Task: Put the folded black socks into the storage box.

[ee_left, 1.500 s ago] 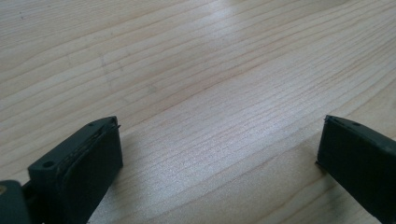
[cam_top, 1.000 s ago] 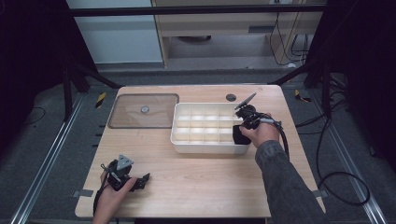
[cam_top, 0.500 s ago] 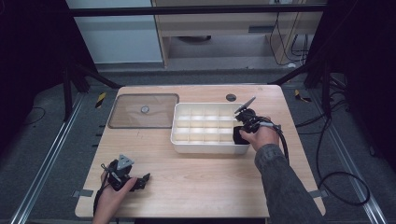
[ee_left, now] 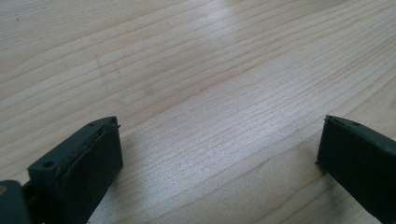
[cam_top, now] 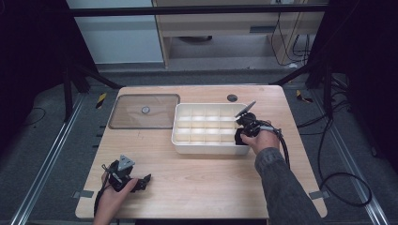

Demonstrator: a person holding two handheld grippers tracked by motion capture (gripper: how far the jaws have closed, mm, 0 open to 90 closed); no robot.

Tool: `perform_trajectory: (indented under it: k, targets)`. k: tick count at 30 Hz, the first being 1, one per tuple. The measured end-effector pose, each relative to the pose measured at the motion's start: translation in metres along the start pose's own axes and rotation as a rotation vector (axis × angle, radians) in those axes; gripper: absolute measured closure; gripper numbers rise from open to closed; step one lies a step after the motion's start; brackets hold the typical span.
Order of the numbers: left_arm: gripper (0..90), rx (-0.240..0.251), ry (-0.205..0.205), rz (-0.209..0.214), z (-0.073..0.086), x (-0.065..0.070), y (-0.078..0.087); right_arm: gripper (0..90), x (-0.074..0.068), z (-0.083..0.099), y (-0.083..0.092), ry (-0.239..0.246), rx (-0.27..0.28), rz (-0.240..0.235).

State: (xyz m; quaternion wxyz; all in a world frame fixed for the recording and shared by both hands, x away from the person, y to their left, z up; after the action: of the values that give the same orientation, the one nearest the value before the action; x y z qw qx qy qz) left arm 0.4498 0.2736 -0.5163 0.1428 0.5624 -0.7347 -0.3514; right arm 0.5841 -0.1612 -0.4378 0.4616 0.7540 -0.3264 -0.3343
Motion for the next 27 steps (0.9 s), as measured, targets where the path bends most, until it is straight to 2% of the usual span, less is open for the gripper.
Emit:
perform_trajectory:
  k: [27]
  targets:
    - [0.0,-0.002,-0.009,0.002,-0.0004,0.0002,-0.0001,90.0,-0.0007,0.001,-0.0017,-0.007,-0.005,0.004]
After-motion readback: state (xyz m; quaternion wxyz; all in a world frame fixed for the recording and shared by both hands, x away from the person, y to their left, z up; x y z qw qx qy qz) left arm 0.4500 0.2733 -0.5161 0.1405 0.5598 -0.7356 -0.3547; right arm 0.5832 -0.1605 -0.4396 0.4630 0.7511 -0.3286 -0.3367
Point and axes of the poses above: each handheld gripper's, and its own axes: y roughly backward along the jaws, z roughly out of its underside, x roughly to its right, the point moved 1 cm from there along -y, roughly forward along the jaws, and after that the axes turned 14 degrees about -z, right-handed, at the moved point
